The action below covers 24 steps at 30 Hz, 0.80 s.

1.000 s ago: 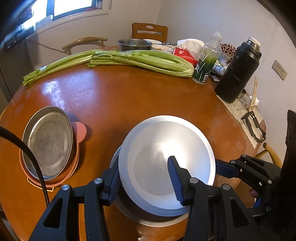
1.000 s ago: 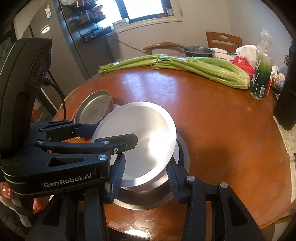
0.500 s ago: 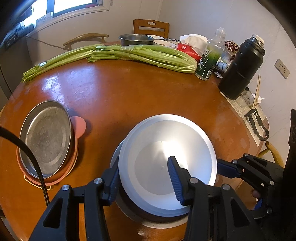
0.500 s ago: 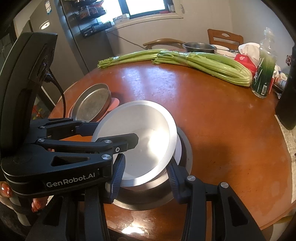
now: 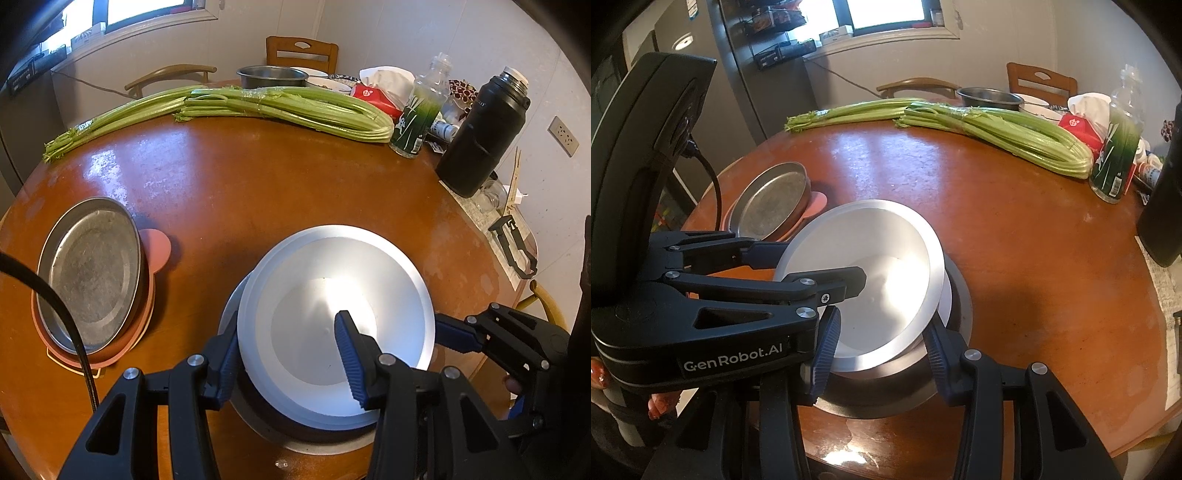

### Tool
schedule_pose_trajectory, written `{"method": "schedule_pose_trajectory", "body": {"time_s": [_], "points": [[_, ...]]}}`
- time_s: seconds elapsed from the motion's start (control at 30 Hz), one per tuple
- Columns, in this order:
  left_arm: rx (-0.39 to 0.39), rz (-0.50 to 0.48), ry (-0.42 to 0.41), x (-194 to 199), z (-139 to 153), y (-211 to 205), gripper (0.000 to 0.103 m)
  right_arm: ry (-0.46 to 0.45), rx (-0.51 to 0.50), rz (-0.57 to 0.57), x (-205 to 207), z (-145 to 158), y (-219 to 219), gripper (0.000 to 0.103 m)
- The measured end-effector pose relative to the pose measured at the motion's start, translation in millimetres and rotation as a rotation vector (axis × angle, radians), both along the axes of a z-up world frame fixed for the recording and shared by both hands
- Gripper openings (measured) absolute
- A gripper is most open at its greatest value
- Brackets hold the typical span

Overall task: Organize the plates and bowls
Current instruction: 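Lower the white bowl into the steel bowl and open the left gripper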

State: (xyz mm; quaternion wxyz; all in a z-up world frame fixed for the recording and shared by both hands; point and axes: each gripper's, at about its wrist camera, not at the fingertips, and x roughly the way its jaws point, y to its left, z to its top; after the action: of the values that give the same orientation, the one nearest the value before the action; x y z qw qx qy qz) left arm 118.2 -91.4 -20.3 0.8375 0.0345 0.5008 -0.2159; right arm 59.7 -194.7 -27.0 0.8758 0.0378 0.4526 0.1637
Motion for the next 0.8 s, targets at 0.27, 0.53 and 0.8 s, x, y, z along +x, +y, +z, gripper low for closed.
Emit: {"method": "schedule_pose_trajectory", "body": {"time_s": [0.27, 0.53, 0.8], "points": [[-0.001, 0.001, 0.002, 0.7, -0.9, 2.4, 0.048, -0.001, -0.016, -0.002, 0.5, 1.1, 1.8, 0.048], [0.003, -0.002, 0.000, 0.9, -0.5, 2.8, 0.048, -0.002, -0.036, -0.001, 1.0, 1.2, 3.7, 0.048], [-0.003, -0.002, 0.005, 1.4, -1.0, 2.4, 0.048, -0.016, -0.075, 0.000, 0.6, 2.0, 7.0, 0.048]]}}
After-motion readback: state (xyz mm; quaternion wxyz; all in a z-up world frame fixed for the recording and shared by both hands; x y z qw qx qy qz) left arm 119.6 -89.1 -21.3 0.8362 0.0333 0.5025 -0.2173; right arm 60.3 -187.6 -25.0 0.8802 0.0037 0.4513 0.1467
